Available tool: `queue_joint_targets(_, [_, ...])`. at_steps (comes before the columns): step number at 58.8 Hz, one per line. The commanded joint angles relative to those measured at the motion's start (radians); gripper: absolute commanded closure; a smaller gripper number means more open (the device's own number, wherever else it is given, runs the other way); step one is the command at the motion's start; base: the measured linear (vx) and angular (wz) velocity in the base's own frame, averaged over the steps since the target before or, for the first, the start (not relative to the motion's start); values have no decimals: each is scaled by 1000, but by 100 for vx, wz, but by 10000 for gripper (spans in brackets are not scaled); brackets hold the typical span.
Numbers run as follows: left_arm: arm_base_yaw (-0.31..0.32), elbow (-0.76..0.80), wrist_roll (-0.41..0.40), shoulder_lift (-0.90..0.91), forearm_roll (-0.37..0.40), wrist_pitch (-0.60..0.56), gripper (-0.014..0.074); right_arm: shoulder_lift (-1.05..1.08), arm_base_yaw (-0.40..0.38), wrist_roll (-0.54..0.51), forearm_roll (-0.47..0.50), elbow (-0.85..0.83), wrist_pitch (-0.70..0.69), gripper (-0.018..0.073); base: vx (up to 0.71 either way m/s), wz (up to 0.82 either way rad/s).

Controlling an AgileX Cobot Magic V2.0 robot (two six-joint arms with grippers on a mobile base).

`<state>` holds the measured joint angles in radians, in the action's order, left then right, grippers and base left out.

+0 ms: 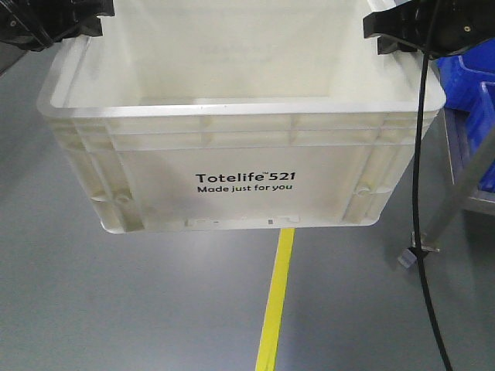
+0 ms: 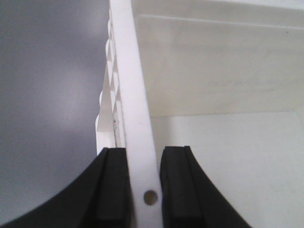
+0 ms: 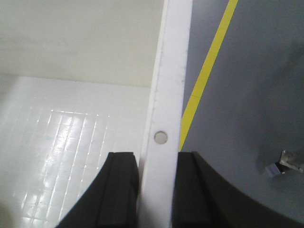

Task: Place moving items into box and shelve
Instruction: 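Keep both grippers clamped on the crate rims as the base turns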

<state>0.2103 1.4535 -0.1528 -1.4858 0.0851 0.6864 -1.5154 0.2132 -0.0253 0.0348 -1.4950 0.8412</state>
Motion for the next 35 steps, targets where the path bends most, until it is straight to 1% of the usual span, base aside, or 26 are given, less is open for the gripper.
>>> queue_joint_targets(1, [14, 55, 16, 57, 57, -149, 610, 53, 8, -15, 50, -51, -147, 572, 48, 5])
queue_joint_targets(35, [14, 55, 16, 57, 57, -149, 610, 53, 8, -15, 50, -51, -147, 572, 49, 2])
